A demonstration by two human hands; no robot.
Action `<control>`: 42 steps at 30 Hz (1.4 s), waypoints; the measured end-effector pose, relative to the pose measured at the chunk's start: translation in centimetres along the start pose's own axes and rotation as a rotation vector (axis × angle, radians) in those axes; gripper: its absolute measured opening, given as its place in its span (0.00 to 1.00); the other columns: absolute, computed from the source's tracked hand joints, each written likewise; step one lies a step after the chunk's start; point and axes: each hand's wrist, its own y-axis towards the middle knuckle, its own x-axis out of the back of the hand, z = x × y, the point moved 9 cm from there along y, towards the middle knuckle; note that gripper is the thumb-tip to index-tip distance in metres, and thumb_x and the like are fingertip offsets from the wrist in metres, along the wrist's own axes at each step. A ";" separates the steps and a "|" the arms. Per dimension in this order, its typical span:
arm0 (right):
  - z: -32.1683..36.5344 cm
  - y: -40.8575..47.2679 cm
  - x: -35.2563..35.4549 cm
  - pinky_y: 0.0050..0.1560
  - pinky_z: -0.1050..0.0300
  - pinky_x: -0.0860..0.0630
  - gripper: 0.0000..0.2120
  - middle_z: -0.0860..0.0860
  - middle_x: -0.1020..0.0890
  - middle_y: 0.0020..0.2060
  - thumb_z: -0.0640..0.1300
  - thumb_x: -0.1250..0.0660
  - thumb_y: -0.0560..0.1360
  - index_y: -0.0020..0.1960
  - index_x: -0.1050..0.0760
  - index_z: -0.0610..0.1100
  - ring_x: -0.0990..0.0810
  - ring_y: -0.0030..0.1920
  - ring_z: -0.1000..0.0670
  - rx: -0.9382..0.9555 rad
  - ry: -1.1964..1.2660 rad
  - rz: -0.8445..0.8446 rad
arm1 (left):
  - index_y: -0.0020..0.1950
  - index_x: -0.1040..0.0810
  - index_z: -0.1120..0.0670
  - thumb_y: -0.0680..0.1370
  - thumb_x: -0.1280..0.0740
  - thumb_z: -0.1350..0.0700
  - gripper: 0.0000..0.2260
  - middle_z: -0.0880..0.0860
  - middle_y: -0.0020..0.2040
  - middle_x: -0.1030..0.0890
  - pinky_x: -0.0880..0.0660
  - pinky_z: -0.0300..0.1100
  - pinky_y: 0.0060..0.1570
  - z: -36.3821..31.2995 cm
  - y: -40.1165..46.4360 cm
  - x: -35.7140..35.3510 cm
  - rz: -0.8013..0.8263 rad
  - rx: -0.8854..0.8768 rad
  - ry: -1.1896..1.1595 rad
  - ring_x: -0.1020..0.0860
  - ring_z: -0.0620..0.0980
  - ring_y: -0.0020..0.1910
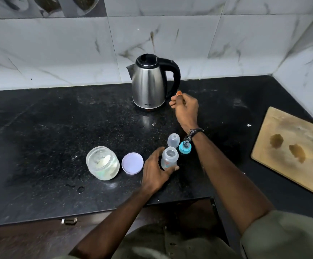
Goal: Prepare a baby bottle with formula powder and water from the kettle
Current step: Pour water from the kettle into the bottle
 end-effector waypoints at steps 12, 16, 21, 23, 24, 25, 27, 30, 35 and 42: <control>2.3 10.8 -1.6 0.37 0.54 0.31 0.16 0.49 0.22 0.33 0.48 0.37 0.80 0.40 0.23 0.38 0.25 0.35 0.48 0.102 -0.152 -0.220 | 0.60 0.24 0.32 0.70 0.20 0.47 0.23 0.41 0.57 0.15 0.19 0.53 0.57 -1.2 1.4 2.3 -0.185 -0.022 -0.085 0.17 0.41 0.57; 2.9 13.5 -2.9 0.48 0.48 0.27 0.15 0.45 0.20 0.43 0.52 0.36 0.78 0.44 0.24 0.41 0.21 0.46 0.43 0.153 -0.233 -0.256 | 0.61 0.23 0.37 0.70 0.20 0.47 0.22 0.43 0.57 0.14 0.19 0.56 0.57 -1.3 2.6 4.0 -0.271 -0.010 -0.146 0.16 0.45 0.57; 0.9 16.4 -5.6 0.49 0.52 0.29 0.22 0.46 0.17 0.46 0.59 0.44 0.81 0.47 0.23 0.41 0.21 0.51 0.42 0.027 -0.311 -0.029 | 0.61 0.21 0.42 0.72 0.19 0.51 0.21 0.44 0.56 0.14 0.19 0.56 0.57 -1.1 3.4 5.1 -0.326 -0.016 -0.170 0.15 0.47 0.56; 0.4 16.8 -6.3 0.44 0.54 0.33 0.23 0.47 0.19 0.41 0.60 0.44 0.81 0.41 0.25 0.43 0.21 0.48 0.42 -0.006 -0.312 0.004 | 0.63 0.20 0.47 0.71 0.19 0.51 0.22 0.45 0.57 0.14 0.19 0.55 0.58 -0.8 3.5 5.4 -0.340 -0.004 -0.183 0.15 0.47 0.56; 0.4 17.0 -6.4 0.43 0.55 0.33 0.24 0.48 0.21 0.38 0.61 0.44 0.81 0.38 0.27 0.44 0.22 0.46 0.43 -0.023 -0.306 0.000 | 0.64 0.20 0.50 0.71 0.19 0.52 0.23 0.45 0.57 0.14 0.19 0.54 0.58 -0.6 3.5 5.5 -0.348 0.005 -0.180 0.15 0.46 0.57; 0.2 17.2 -6.5 0.43 0.54 0.32 0.25 0.49 0.22 0.35 0.61 0.43 0.81 0.34 0.30 0.44 0.24 0.43 0.44 -0.046 -0.298 -0.006 | 0.64 0.20 0.51 0.71 0.18 0.52 0.24 0.46 0.57 0.14 0.19 0.52 0.59 -0.5 3.5 5.7 -0.355 0.012 -0.171 0.16 0.45 0.57; -0.2 17.4 -6.4 0.43 0.52 0.32 0.29 0.49 0.26 0.29 0.62 0.43 0.80 0.28 0.34 0.44 0.26 0.40 0.45 -0.094 -0.301 -0.009 | 0.65 0.20 0.53 0.71 0.18 0.54 0.24 0.46 0.57 0.14 0.19 0.46 0.59 -0.6 3.4 6.1 -0.365 0.017 -0.142 0.16 0.43 0.56; -0.7 17.4 -6.2 0.41 0.53 0.31 0.32 0.50 0.29 0.24 0.64 0.42 0.79 0.25 0.35 0.43 0.24 0.38 0.44 -0.138 -0.308 -0.002 | 0.64 0.19 0.55 0.71 0.17 0.55 0.24 0.46 0.56 0.14 0.22 0.36 0.56 -0.7 3.3 6.6 -0.383 0.014 -0.109 0.17 0.40 0.55; -0.6 16.8 -5.7 0.36 0.56 0.36 0.27 0.51 0.35 0.22 0.55 0.37 0.77 0.24 0.38 0.43 0.30 0.34 0.46 -0.154 -0.280 -0.050 | 0.64 0.19 0.57 0.71 0.17 0.56 0.24 0.47 0.57 0.14 0.23 0.32 0.57 -0.9 3.1 7.2 -0.385 0.009 -0.109 0.17 0.41 0.55; -0.3 13.8 -4.0 0.34 0.57 0.36 0.25 0.50 0.32 0.22 0.53 0.38 0.76 0.24 0.36 0.43 0.27 0.33 0.45 -0.203 -0.281 -0.192 | 0.64 0.19 0.57 0.70 0.19 0.53 0.25 0.47 0.56 0.14 0.22 0.35 0.57 -1.6 2.6 7.4 -0.358 -0.001 -0.137 0.17 0.42 0.55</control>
